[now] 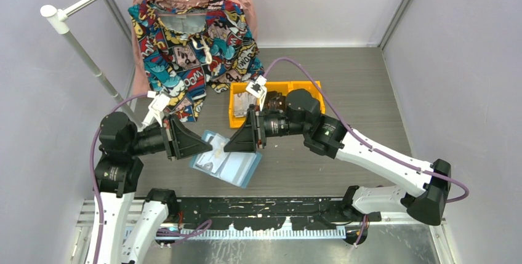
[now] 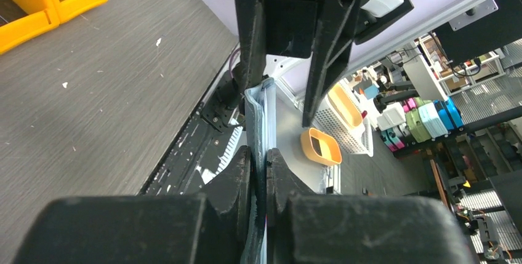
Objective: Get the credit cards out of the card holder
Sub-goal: Remove the credit card from the card holder.
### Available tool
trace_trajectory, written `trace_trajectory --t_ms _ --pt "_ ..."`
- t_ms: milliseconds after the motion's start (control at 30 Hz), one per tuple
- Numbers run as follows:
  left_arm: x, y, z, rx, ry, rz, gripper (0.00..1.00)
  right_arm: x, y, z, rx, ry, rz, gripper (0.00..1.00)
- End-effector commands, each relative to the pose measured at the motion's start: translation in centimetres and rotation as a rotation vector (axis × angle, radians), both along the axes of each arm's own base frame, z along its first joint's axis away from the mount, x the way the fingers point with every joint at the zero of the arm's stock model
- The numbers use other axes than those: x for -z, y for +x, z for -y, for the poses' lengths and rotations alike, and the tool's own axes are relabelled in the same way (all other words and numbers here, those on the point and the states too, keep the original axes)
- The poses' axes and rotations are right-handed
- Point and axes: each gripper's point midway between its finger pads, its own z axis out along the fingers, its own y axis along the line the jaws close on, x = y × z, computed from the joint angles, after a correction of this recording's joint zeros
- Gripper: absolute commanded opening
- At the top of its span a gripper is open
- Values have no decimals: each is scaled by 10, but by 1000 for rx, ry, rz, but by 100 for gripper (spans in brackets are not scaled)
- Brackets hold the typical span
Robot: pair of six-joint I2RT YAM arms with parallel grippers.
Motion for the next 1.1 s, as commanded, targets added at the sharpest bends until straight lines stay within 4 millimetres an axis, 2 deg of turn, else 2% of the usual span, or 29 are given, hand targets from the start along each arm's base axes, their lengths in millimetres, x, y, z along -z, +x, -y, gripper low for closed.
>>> trace_trajectory --t_ms 0,67,233,367,500,567,633,700,867,1067 --pt "-14 6 -1 -42 -1 94 0 -21 -16 4 -57 123 -2 53" --pt "-17 5 -2 -44 4 108 0 -14 -18 6 -58 122 -15 52" --pt "-24 5 -2 -56 10 146 0 4 -19 7 -55 95 -55 38" --pt "-20 4 -2 -50 12 130 1 -4 -11 0 -31 125 -61 13" --pt "-12 1 -2 -28 12 79 10 -12 -8 -3 -21 163 -49 1" --pt "-11 -2 -1 -11 11 69 26 -13 -8 -1 -12 171 -32 1" --pt "-13 -5 -1 -5 10 72 36 -11 -8 2 -3 172 -22 1" --pt "-15 -6 -1 -4 10 72 41 -10 -8 4 5 174 -14 1" --pt "-20 -7 0 6 -12 44 47 -4 -7 2 0 147 -18 1" --pt "-36 -14 1 25 -42 31 43 2 -7 0 -5 124 -20 1"
